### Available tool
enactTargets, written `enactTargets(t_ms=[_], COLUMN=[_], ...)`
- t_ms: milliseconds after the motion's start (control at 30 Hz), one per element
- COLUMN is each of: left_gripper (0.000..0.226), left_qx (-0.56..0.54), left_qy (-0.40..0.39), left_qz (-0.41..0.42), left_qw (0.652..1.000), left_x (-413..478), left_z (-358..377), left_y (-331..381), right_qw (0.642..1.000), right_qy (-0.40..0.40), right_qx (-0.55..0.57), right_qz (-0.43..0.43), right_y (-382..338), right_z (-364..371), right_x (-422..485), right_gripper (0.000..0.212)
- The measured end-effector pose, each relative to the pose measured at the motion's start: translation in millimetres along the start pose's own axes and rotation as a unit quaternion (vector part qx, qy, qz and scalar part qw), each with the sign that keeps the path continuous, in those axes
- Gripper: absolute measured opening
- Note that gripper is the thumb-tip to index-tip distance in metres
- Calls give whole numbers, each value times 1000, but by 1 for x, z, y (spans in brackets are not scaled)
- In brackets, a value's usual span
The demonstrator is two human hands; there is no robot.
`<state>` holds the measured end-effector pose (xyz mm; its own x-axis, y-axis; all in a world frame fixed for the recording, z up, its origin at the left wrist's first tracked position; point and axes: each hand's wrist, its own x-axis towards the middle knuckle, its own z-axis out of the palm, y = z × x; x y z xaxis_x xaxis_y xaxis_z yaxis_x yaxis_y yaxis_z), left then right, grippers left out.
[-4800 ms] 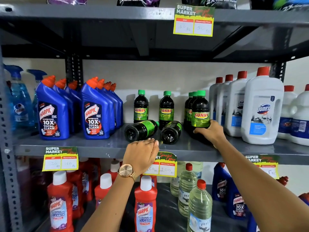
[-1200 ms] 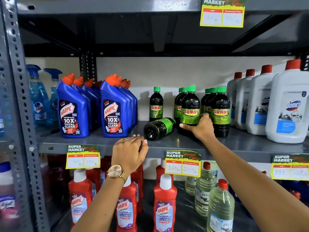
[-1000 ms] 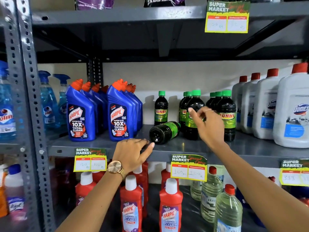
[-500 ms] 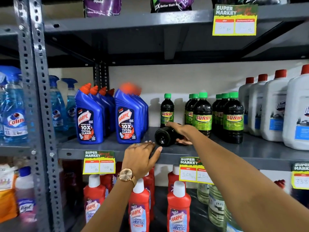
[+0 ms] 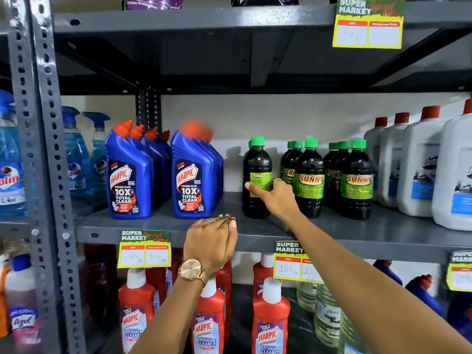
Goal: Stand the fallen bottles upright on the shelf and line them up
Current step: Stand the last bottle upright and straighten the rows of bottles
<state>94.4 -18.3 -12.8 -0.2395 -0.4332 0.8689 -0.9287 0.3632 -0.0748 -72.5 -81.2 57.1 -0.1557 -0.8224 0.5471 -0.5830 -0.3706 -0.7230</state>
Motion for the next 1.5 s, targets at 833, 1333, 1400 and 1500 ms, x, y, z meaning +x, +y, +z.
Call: enactTargets(t_ms=[833, 1333, 1400, 1500], left_gripper=[44, 44, 44, 45], left_qx=[-19, -26, -28, -25], left_qy=[-44, -36, -29, -22], left_qz=[-36, -37, -38, -36], left_qw=[998, 998, 998, 999], left_x=[1, 1, 1, 0], left_z=[-5, -6, -4, -4], left_y=[5, 6, 5, 5], right_qw=[999, 996, 994, 993], right_qy=[17, -45, -44, -46], right_qx=[-26, -82, -97, -106], right_qz=[22, 7, 8, 8], right_y=[8, 16, 16, 14], right_z=[7, 7, 7, 7], right_x=[-1, 5, 5, 5], right_gripper=[87, 85, 87, 90])
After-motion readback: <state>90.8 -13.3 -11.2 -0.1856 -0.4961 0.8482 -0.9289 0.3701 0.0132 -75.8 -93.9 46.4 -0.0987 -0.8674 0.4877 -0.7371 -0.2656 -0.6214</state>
